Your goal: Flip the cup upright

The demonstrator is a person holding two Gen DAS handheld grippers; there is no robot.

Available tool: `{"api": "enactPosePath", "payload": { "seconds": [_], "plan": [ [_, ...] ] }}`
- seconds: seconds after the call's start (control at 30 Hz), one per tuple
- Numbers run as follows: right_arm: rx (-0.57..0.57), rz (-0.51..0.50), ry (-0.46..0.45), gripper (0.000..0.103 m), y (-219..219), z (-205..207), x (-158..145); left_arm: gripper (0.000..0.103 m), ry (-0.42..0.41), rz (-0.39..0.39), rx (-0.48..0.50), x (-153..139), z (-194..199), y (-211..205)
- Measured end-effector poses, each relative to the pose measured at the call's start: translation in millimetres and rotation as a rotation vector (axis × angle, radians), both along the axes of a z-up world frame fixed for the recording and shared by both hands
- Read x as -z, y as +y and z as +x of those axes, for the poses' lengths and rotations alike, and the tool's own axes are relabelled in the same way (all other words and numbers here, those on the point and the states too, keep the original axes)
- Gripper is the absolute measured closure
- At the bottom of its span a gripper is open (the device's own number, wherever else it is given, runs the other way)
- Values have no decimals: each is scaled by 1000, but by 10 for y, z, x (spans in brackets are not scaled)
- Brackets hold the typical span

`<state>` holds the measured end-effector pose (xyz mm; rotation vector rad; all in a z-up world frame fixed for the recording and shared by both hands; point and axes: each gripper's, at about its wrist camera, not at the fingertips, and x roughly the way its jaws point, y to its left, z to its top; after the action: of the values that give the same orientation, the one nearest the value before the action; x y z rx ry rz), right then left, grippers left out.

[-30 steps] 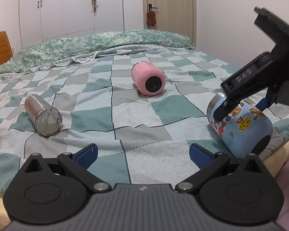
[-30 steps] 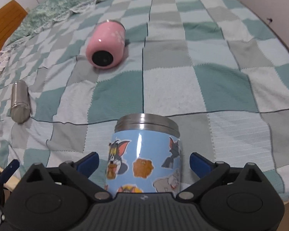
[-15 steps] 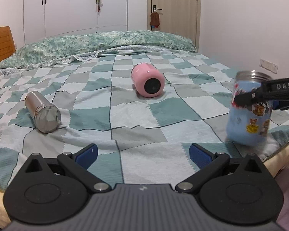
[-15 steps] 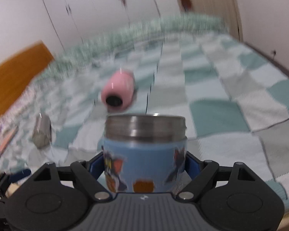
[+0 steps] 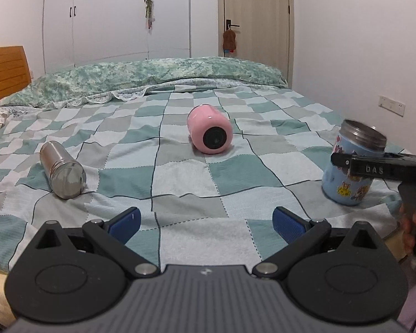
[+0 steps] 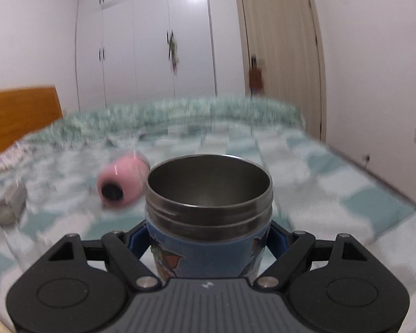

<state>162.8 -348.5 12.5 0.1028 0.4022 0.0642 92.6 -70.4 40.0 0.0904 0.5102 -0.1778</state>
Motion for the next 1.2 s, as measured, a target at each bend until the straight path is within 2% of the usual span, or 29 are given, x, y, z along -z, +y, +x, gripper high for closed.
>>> {"api": "enactPosePath", "payload": {
  "seconds": [0.07, 0.3, 0.33, 0.37, 0.4, 0.47, 0.57, 0.7, 0.93, 1.1, 1.2],
  "plan": [
    [-12, -32, -53, 20, 23, -45, 63, 0, -4, 11, -7, 10, -13, -18],
    [-26, -35, -61, 19, 31, -98, 74, 0, -44, 0, -13, -50, -143, -20],
    [-30, -26, -69, 12, 14, -153, 51, 0, -55, -7, -5, -64, -166, -9],
    [-21, -20, -88, 3, 1, -225, 16, 0, -74, -15, 7, -87, -216, 9],
    [-10, -16, -121, 0, -9, -334, -25, 0, -94, -17, 12, -107, -265, 22],
    [-21, -9, -182, 0, -24, -579, -86, 0, -137, -7, 4, -140, -371, 47],
    [-66, -18, -248, 0, -10, -954, -146, 0, -205, 38, -70, -172, -553, 81],
    [-101, -46, -311, 0, 101, -1384, -175, 0, -242, -13, -55, -166, -771, 189],
    [-134, -117, -318, 0, 389, -1815, -46, 0, -245, -48, -141, 131, -996, 280],
    [-120, -143, -337, 0, 492, -1947, 99, 0, -311, -19, -168, 330, -1060, 293],
    [-106, -184, -352, 0, 564, -2005, 158, 0, -323, -25, -177, 379, -1039, 314]
  ]
}}
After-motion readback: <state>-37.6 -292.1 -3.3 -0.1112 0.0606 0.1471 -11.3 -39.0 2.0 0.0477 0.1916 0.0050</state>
